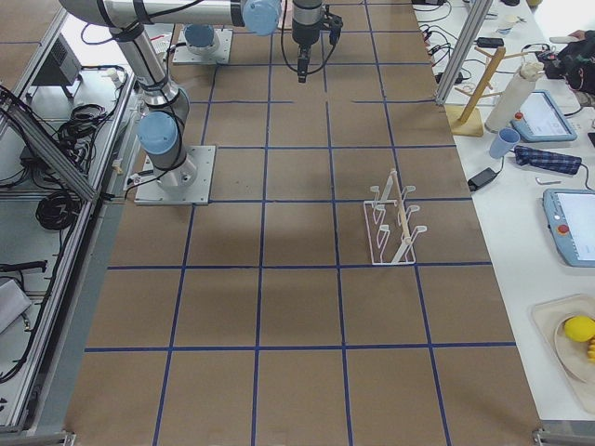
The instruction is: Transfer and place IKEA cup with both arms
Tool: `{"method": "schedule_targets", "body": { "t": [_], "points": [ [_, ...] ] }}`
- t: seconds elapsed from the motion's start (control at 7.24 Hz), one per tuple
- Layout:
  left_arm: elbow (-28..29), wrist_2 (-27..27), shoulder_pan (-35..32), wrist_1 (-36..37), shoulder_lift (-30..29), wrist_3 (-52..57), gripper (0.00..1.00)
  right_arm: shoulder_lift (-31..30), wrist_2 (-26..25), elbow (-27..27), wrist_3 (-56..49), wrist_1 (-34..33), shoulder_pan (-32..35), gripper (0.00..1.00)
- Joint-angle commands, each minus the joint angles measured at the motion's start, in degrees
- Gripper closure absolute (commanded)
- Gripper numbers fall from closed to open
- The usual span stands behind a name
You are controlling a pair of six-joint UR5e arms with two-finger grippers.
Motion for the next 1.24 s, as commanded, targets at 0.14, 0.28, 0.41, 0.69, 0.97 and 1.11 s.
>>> {"method": "schedule_targets", "body": {
  "t": [0.14,0.28,0.41,0.69,0.97,1.11],
  "points": [
    [8.8,-5.2,-9.8,-9.4,0.8,-10.8,0.2,0.0,-0.5,-0.1,-0.1,0.2,0.0,0.0],
    [9.5,-4.6,-11.3,-9.0,0.3,-12.7,0.2,0.0,-0.6,0.3,-0.1,0.3,0.0,0.0],
    [9.4,-4.4,-12.4,-8.7,0.3,-13.0,0.2,0.0,-0.6,0.5,-0.1,0.6,0.0,0.0],
    [8.9,-4.4,-12.8,-7.9,0.6,-12.5,0.19,-0.1,0.1,0.1,0.2,-0.5,0.1,0.0],
    [8.5,-4.3,-12.8,-6.9,0.9,-12.4,0.19,-0.2,-0.4,0.1,0.1,0.1,0.1,0.0],
    [8.5,-3.3,-12.8,-6.9,0.9,-11.4,0.19,-0.1,-0.6,0.0,0.1,0.2,0.0,0.0]
  ]
}}
